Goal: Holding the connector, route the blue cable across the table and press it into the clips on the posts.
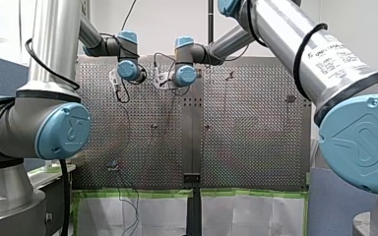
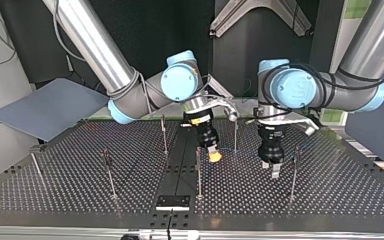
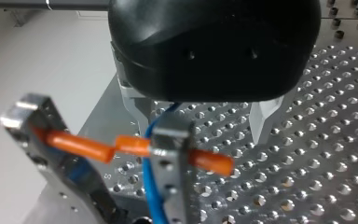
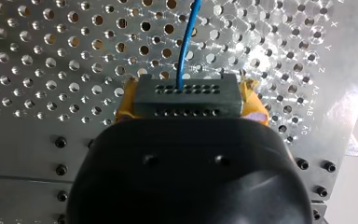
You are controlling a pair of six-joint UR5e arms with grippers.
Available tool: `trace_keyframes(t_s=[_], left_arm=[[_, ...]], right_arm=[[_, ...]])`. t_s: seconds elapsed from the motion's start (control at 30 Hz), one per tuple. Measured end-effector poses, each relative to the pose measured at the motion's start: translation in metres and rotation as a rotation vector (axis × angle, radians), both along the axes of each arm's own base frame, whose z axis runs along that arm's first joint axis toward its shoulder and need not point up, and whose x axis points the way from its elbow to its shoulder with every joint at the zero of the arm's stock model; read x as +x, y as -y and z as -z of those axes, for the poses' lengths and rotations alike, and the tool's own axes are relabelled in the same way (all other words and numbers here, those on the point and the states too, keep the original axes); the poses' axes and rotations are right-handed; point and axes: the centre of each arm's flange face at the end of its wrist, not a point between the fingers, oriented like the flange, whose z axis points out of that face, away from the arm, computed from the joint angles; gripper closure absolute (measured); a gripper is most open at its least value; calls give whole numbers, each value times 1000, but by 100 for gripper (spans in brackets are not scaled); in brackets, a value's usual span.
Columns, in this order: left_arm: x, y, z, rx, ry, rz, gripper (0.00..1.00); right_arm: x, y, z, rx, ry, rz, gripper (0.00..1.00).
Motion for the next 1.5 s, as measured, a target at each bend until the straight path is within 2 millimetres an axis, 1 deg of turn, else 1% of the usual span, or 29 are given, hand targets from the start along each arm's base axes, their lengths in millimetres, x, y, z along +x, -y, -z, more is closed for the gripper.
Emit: trace_keyframes(t_s=[0.07,0.1,0.13,0.17,0.2,0.23,0.27,0.3,0.33,0.37,0.67,0.9,1.03,1.2,1.5], left_arm=[[-1,0,1,5,-8,-10,0],[-2,1,1,7,-13,-16,4],[-3,1,2,7,-15,-22,4],[-3,1,2,8,-17,-27,27],[-4,1,2,8,-20,-34,43],[-4,1,2,8,-22,-40,43],[-5,1,2,8,-24,-45,61],[-5,1,3,8,-27,-52,86],[-6,1,3,8,-29,-58,86],[-7,1,3,8,-32,-63,100],[-16,3,10,19,-83,-114,100],[-36,6,36,55,-176,-152,100],[-42,5,48,54,-191,-176,100],[-49,3,64,52,-193,-189,100],[-66,11,90,51,-193,-185,100]], right_arm=[[0,0,0,2,-2,0,100],[0,0,1,2,-3,0,100],[0,0,1,3,-3,0,100],[0,0,1,3,-4,0,100],[0,0,1,3,-4,0,100],[0,0,1,4,-4,0,100],[0,0,1,4,-4,0,100],[-1,0,1,4,-5,0,100],[-1,0,1,4,-5,0,100],[-1,0,1,4,-5,0,100],[-1,-1,2,9,-11,1,100],[-1,-2,3,15,-18,0,100],[-2,-4,7,20,-28,-1,100],[-5,-6,20,34,-49,2,100],[-15,-7,48,65,-103,8,100]])
